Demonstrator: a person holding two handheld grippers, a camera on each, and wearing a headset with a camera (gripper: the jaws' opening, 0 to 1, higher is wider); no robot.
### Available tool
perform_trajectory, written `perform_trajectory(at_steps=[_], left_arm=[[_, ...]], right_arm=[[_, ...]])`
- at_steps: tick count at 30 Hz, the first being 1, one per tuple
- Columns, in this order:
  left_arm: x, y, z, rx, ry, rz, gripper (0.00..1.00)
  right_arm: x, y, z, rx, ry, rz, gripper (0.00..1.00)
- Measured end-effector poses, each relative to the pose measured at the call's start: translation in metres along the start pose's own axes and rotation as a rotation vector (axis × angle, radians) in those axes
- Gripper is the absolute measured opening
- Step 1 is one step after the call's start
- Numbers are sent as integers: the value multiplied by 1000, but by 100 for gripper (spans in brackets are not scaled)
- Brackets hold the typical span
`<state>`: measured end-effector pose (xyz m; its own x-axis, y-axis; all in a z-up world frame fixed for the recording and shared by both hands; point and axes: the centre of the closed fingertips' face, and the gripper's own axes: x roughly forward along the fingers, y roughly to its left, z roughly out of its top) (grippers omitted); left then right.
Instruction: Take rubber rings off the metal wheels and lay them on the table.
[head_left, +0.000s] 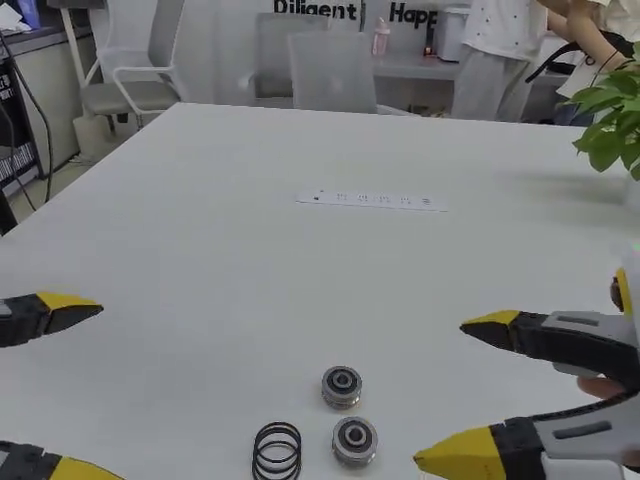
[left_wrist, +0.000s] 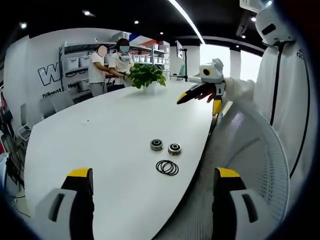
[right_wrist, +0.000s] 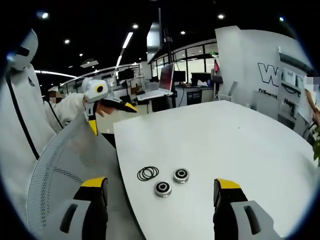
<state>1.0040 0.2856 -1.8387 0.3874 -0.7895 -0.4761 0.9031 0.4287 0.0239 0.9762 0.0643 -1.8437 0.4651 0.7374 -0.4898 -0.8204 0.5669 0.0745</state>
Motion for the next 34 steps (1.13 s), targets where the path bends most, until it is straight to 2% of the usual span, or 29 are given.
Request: perform_trajectory(at_steps=[3,8,11,18,26,34], left_arm=[[-1,2,-8,-25,16,19,99],[-1,4,-13,-63,0,38,99],[1,5,-18,-81,5,40,99],[4,4,-29,-133,20,36,99],[5,3,-33,-158,26,38,99],[8,1,-36,-171,37,32,99]], right_arm=[[-6,-4,-12,13,15,-27,90],[-13,-8,-35,57,42,-61,92],[-16,-10,-49,83,58,-78,94],[-16,-10,-68,143,81,-123,99],[-17,-13,-80,172,92,-154,99],[-17,-11,-84,184,104,-150,99]])
